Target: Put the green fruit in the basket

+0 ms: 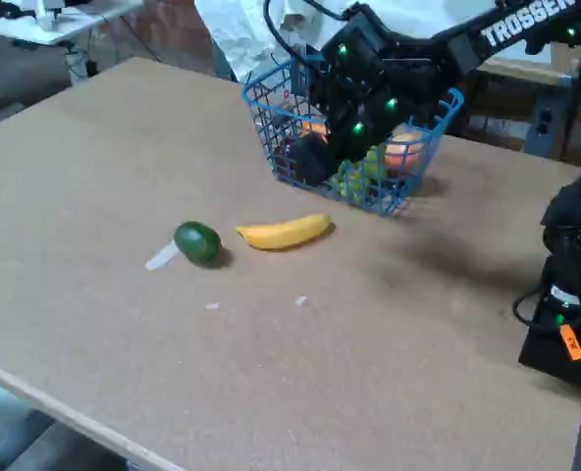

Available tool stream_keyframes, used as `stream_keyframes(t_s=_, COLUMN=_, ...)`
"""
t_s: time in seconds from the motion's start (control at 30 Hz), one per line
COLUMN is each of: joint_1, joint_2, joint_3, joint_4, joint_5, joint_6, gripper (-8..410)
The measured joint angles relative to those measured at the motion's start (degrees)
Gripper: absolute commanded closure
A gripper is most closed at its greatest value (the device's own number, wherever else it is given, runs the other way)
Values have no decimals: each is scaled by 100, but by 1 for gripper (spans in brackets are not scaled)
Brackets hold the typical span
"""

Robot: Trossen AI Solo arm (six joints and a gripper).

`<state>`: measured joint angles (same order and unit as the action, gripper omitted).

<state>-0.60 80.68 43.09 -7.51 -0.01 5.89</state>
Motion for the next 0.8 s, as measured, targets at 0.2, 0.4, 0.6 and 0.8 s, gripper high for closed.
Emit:
stream_keyframes(t_s=0.2, joint_1=66, joint_2=-527, joint_3=557, joint_4=205, joint_5=-229, joint_6=361, gripper=182)
stream_keyframes(t_s=0.4, joint_1=85, joint_2=-522, joint_3=568, joint_4=208, joint_5=-256, joint_6=474, gripper=182)
stream_keyframes(t_s=0.6, joint_1=105, joint_2=-619, joint_3=586, joint_4=302, joint_5=-645, joint_6=1226, gripper=182)
stream_keyframes(t_s=0.8, joint_1=262, joint_2=-627, joint_3=597, joint_4=496, joint_5=-815, joint_6=2369, gripper=182)
